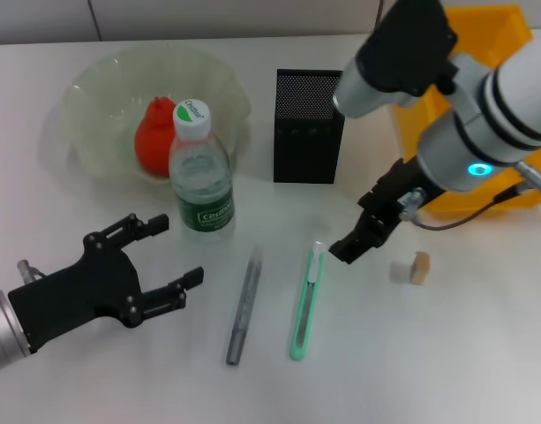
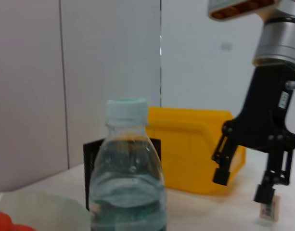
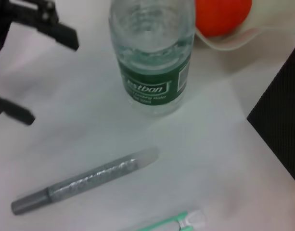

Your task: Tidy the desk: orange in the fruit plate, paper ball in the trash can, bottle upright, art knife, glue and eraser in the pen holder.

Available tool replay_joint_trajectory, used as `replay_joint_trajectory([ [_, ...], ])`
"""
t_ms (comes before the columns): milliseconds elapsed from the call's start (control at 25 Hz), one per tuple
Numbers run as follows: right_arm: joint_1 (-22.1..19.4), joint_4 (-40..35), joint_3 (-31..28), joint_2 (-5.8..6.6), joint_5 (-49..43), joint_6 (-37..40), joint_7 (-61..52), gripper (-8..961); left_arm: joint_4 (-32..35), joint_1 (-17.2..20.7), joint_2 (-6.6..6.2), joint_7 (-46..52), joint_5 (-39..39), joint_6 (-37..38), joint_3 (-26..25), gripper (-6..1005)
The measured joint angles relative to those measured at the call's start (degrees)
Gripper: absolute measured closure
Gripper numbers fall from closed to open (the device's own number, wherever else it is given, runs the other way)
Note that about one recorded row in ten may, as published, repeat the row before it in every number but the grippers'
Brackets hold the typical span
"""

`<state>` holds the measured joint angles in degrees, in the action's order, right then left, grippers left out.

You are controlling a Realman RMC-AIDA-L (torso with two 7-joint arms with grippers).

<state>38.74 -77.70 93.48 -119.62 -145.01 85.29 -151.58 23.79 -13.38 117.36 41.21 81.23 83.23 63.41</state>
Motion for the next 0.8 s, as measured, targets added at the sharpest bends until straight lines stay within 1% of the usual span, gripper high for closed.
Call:
replay_joint_trajectory([
  [40,0.0,0.0,0.0,0.0,0.0,0.0,0.0,132,0.0,0.0,0.0,0.0,0.2,0.0,0.0,181],
  [80,1.1,1.9,1.1,0.0,0.1,-1.1,-0.8,132,0.0,0.0,-0.01,-0.1,0.5,-0.1,0.1,170],
  [120,1.1,1.9,1.1,0.0,0.1,-1.1,-0.8,132,0.0,0.0,-0.01,-0.1,0.5,-0.1,0.1,170],
  [280,2.4,5.0,4.2,-0.03,0.1,-3.9,-3.1,132,0.2,0.4,-0.03,-0.2,0.7,0.2,0.4,170],
  [560,3.3,7.0,6.2,-0.15,0.5,-6.0,-4.7,132,0.6,1.2,-0.25,-0.5,2.9,1.6,-0.1,170],
  [800,4.4,9.6,9.3,-0.27,1.6,-9.6,-6.5,131,0.7,1.5,-0.45,-0.6,3.7,2.3,-0.1,170],
])
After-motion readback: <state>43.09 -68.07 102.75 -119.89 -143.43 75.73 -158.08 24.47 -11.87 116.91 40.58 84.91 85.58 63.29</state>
